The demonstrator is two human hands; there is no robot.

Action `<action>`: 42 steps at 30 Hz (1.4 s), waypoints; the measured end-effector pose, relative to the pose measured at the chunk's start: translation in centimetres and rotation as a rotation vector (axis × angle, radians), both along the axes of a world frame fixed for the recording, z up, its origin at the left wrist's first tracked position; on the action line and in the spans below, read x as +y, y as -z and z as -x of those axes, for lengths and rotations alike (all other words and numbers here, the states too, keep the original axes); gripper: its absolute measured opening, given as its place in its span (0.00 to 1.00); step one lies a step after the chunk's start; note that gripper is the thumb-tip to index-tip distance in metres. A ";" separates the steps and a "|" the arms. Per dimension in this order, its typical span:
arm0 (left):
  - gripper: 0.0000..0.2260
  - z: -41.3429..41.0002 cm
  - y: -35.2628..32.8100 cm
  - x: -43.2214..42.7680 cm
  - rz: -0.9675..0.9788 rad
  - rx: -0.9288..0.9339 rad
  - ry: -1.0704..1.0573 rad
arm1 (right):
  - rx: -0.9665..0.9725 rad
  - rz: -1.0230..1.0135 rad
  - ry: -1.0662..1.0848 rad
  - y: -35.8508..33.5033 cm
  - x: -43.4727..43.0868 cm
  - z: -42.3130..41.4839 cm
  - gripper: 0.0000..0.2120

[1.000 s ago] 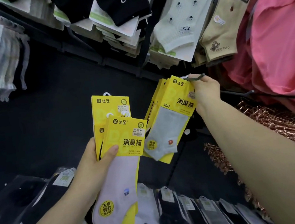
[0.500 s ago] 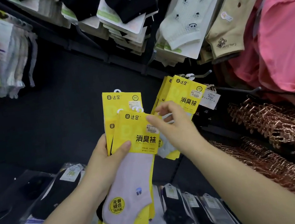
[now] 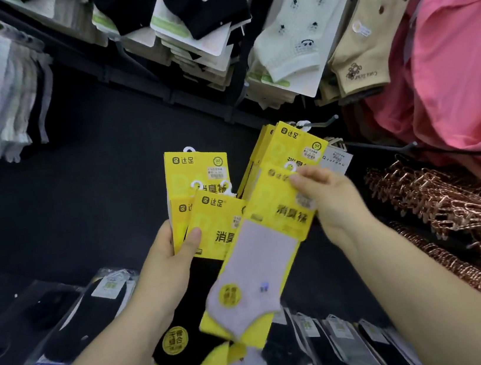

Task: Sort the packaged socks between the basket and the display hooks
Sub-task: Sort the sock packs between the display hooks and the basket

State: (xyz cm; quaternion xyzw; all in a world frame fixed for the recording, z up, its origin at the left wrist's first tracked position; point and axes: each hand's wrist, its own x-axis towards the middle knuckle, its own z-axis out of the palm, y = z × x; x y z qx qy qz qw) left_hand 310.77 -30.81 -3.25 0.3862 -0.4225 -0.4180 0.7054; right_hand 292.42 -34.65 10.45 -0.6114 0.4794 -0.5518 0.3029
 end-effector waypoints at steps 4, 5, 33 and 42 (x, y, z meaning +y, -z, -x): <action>0.06 -0.8 0.1 -0.1 -0.029 -0.042 -0.063 | -0.160 0.137 0.129 -3.0 -1.6 2.1 0.06; 0.05 -1.0 0.0 -0.1 -0.036 -0.044 -0.072 | -0.165 0.167 0.132 -3.8 -2.1 2.2 0.07; 0.09 0.9 -0.7 0.8 -0.005 0.060 0.127 | 0.140 -0.117 -0.121 4.2 2.0 -4.2 0.15; 0.08 -0.5 -0.2 0.0 -0.064 -0.048 -0.029 | -0.133 0.116 0.115 -1.0 0.0 1.6 0.05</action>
